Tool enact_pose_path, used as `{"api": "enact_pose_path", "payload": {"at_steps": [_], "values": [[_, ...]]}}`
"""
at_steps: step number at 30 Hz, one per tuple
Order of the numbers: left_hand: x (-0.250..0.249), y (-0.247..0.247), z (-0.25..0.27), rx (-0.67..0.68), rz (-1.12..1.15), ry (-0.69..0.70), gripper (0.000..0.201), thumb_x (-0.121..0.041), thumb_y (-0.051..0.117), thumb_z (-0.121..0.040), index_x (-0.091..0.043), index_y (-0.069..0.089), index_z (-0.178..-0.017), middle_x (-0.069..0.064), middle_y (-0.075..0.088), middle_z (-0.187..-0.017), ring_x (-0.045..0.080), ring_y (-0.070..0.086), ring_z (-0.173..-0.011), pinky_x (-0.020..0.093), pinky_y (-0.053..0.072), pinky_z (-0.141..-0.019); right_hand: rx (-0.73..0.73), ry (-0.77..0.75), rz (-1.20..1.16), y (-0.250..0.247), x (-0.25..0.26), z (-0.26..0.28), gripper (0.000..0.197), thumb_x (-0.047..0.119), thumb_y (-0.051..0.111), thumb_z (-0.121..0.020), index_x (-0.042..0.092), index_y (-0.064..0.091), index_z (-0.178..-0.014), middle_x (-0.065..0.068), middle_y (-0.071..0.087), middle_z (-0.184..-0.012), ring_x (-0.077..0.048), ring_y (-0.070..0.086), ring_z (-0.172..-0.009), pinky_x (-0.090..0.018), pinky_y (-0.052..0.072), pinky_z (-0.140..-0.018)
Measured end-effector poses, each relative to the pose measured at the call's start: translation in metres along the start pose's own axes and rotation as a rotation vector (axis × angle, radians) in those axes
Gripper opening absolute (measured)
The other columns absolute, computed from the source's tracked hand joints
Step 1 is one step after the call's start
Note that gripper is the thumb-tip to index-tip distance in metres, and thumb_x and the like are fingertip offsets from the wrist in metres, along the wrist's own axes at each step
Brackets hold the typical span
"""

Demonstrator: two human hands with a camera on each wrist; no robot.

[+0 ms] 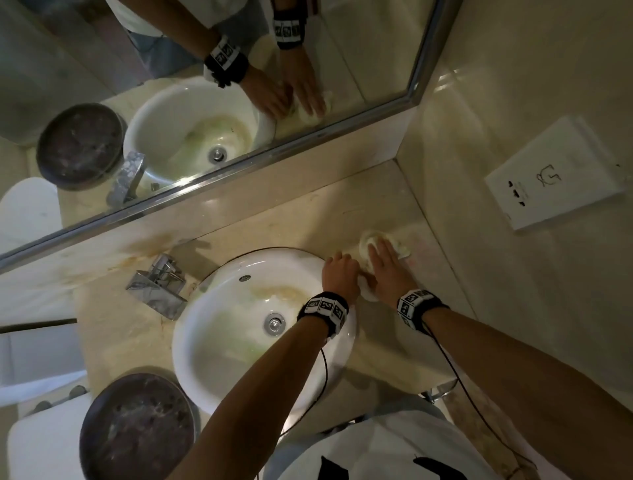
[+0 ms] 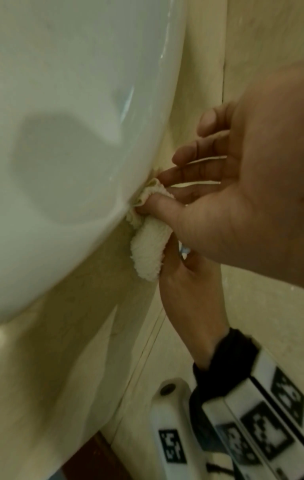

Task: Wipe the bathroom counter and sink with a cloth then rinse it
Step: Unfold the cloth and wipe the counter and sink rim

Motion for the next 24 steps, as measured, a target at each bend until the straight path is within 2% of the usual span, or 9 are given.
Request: {"api": "enact_pose_path", "payload": {"at_steps": [3,5,8,11,14,18,21,24], "values": [[0.013,-0.008,-0.011,-0.024,-0.017,-0.011,0.013,-0.016,0.061,-0.080,-0.019,0.071,-0.088,0.002,0.065,-0.098,0.025,0.054,-0.104,0.035,0.040,-0.087,0.015,-0.087,0.013,-0.008,0.019,-0.022,0.086,0.052,0.024,-0.089,-0.002,0.020,-0.156,-0.022,0.006,-0.165,-0.039,0.005,-0.153,-0.047,0.024,-0.119],[0.025,-0.015,-0.018,-0.024,-0.028,-0.036,0.016,-0.015,0.059,-0.081,-0.021,0.070,-0.090,0.002,0.065,-0.101,0.025,0.053,-0.107,0.035,0.039,-0.089,0.028,-0.126,0.010,-0.010,0.031,-0.037,0.086,0.056,0.020,-0.090,0.002,0.021,-0.156,-0.022,0.011,-0.164,-0.039,0.011,-0.152,-0.049,0.025,-0.120],[0.045,-0.024,-0.028,-0.027,-0.056,-0.092,0.016,-0.017,0.058,-0.083,-0.020,0.068,-0.094,0.003,0.065,-0.103,0.026,0.054,-0.108,0.036,0.040,-0.088,0.036,-0.110,-0.013,-0.016,0.041,-0.057,0.071,0.047,0.037,-0.100,0.008,0.022,-0.157,-0.015,0.011,-0.166,-0.033,0.012,-0.152,-0.045,0.027,-0.120],[0.051,-0.027,-0.031,-0.011,-0.104,-0.079,0.018,-0.016,0.062,-0.084,-0.020,0.069,-0.101,0.004,0.065,-0.106,0.026,0.055,-0.108,0.036,0.041,-0.089,-0.012,-0.086,-0.079,-0.021,0.048,-0.067,0.063,0.030,0.051,-0.100,0.009,0.028,-0.155,-0.010,0.012,-0.167,-0.028,0.014,-0.153,-0.041,0.032,-0.118],[0.041,-0.026,-0.030,0.004,-0.143,-0.009,0.023,-0.015,0.062,-0.086,-0.020,0.066,-0.108,0.003,0.064,-0.110,0.025,0.056,-0.107,0.035,0.043,-0.088,-0.068,-0.018,-0.147,-0.017,0.047,-0.064,0.063,0.019,0.054,-0.097,0.011,0.029,-0.155,-0.007,0.013,-0.167,-0.026,0.018,-0.151,-0.039,0.032,-0.119],[0.021,-0.027,-0.027,0.009,-0.144,0.066,0.034,-0.013,0.064,-0.084,-0.015,0.058,-0.118,0.005,0.061,-0.113,0.025,0.058,-0.104,0.033,0.045,-0.084,-0.260,0.100,-0.313,-0.029,0.024,-0.030,0.064,0.010,0.055,-0.099,0.012,0.029,-0.157,-0.005,0.008,-0.168,-0.019,0.014,-0.152,-0.027,0.021,-0.120],[-0.013,-0.030,-0.026,0.003,-0.130,0.153,0.033,-0.013,0.063,-0.085,-0.012,0.056,-0.118,0.007,0.061,-0.113,0.026,0.058,-0.101,0.035,0.047,-0.083,-0.323,0.209,-0.309,-0.036,-0.010,0.002,0.070,-0.002,0.051,-0.096,0.014,0.024,-0.159,-0.004,-0.001,-0.169,-0.022,0.009,-0.154,-0.035,0.022,-0.123],[-0.052,-0.029,-0.025,-0.003,-0.095,0.233,0.028,-0.014,0.063,-0.086,-0.012,0.058,-0.114,0.008,0.061,-0.111,0.027,0.059,-0.100,0.036,0.047,-0.081,-0.367,0.320,-0.259,-0.040,-0.047,0.024,0.078,-0.006,0.054,-0.093,0.014,0.020,-0.160,-0.005,-0.003,-0.169,-0.025,0.009,-0.154,-0.040,0.023,-0.123]]}}
Point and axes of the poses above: each hand's wrist, its own z-axis away from the middle knuckle, its own y-axis out of the palm, x = y × z, the point moved 10 cm from there along -z, towards the middle knuckle
